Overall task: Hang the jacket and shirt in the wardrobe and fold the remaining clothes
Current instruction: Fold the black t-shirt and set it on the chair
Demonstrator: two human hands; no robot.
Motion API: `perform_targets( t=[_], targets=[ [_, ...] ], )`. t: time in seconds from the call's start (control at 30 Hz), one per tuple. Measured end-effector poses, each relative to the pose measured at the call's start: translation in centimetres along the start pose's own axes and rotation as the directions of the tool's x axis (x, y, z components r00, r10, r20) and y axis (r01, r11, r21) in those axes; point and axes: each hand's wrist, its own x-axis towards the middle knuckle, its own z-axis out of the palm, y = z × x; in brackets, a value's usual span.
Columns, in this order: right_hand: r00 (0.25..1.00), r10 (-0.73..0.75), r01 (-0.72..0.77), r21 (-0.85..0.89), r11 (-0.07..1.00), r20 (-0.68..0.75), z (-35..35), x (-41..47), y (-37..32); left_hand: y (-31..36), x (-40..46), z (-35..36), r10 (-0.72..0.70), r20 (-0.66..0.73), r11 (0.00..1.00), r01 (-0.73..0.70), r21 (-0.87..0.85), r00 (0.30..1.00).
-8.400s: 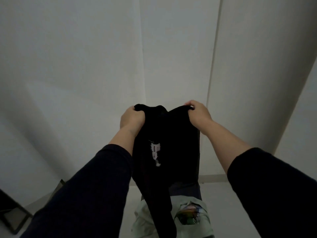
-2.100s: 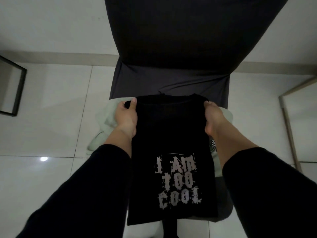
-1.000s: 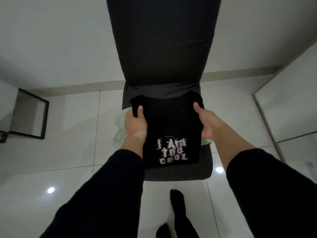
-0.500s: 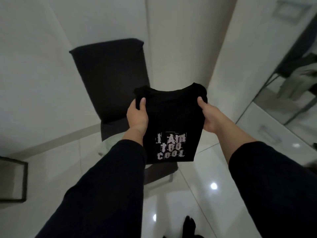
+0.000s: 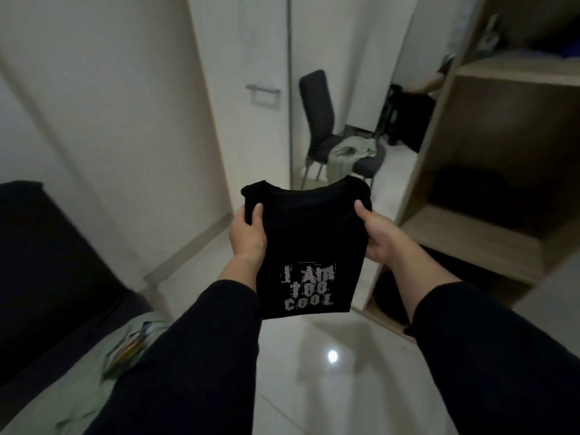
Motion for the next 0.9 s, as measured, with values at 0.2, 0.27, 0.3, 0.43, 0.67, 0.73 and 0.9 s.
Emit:
perform_targets(
  t=[0.2,0.27,0.3,0.43,0.67,0.73,0.9],
  targets=[
    [0.965,-0.102,0.109,0.013,0.994,-0.242,-12.9,-2.3,-4.1,2.3,-3.3,14.2,0.038,0.200,0.998,-0.027,-0.059,0.979],
    [0.946,-0.109,0.118,0.011,0.993,-0.304,-16.9,-3.2,-4.8,2.7,-4.6,18.2,0.026,0.269,0.997,-0.007,-0.071,0.963],
    [0.936,-0.111,0.123,0.014,0.992,-0.335,-18.7,-3.5,-5.1,2.9,-5.2,20.2,0.026,0.305,0.997,-0.002,-0.079,0.952],
    [0.883,-0.109,0.140,0.034,0.990,-0.457,-25.2,-3.6,-5.8,2.6,-6.7,27.2,0.038,0.414,0.997,-0.008,-0.073,0.909],
    [0.797,-0.102,0.170,0.060,0.984,-0.596,-32.8,-0.6,-7.0,1.8,-6.0,37.9,0.040,0.564,0.997,0.005,-0.078,0.825],
    [0.768,-0.103,0.188,0.069,0.980,-0.633,-34.6,1.3,-7.5,1.3,-4.8,40.8,0.034,0.606,0.998,0.007,-0.065,0.794],
    [0.719,-0.074,0.201,0.106,0.974,-0.691,-37.9,6.1,-7.9,-0.6,-1.7,46.9,-0.007,0.662,1.000,-0.007,0.019,0.749]
  ],
)
